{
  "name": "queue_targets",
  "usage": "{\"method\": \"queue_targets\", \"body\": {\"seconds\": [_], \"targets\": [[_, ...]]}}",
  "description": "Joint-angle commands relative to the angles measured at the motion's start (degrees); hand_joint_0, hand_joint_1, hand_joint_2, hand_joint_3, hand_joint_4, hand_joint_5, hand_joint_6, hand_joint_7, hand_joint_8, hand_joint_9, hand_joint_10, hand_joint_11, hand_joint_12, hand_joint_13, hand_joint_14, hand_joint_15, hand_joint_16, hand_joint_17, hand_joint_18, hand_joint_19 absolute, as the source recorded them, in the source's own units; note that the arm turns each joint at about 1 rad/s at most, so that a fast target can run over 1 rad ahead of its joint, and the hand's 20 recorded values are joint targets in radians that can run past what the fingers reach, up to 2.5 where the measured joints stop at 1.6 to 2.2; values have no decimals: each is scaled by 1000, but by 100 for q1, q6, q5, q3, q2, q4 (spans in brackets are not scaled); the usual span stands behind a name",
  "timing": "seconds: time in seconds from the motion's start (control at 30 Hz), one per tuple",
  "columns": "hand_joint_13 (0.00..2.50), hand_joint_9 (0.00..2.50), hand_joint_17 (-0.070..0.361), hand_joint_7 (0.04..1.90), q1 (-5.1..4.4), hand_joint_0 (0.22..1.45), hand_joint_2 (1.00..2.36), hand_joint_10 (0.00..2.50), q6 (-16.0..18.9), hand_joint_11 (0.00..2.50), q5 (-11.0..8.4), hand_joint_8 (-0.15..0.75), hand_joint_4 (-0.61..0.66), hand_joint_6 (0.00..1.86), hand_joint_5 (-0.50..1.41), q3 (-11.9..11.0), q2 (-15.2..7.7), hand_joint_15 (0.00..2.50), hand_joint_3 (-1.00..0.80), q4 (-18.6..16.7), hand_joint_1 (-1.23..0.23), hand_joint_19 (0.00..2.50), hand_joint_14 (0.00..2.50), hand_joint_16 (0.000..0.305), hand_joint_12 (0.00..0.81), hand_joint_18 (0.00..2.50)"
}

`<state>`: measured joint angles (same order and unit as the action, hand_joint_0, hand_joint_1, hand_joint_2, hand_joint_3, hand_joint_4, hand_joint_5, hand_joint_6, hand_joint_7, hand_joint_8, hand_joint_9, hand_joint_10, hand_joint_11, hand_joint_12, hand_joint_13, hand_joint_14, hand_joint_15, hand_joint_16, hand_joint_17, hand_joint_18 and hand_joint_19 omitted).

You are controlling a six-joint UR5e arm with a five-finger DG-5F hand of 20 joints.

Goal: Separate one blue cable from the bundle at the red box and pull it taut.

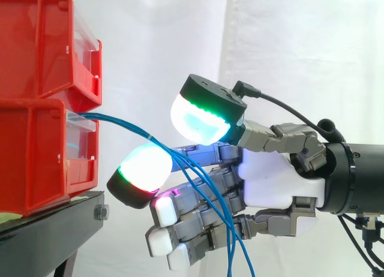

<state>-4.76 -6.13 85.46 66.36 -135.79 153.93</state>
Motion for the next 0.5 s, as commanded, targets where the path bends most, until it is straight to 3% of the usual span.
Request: {"method": "queue_targets", "body": {"seconds": [0.0, 0.27, 0.47], "targets": [[746, 797, 107, 1002, 19, 596, 1008, 20, -11, 770, 50, 284, 142, 702, -204, -9, 0, 587, -404, -3, -631, 677, 22, 48, 364, 539], [755, 805, 108, 996, 72, 580, 1006, 20, -152, 785, 50, 290, 141, 695, -201, 9, -26, 593, -438, -3, -606, 685, 24, 48, 370, 545], [771, 815, 109, 1009, 107, 583, 1005, 18, -46, 782, 129, 290, 143, 691, -198, 0, -132, 595, -421, -82, -603, 683, 23, 48, 370, 556]]}}
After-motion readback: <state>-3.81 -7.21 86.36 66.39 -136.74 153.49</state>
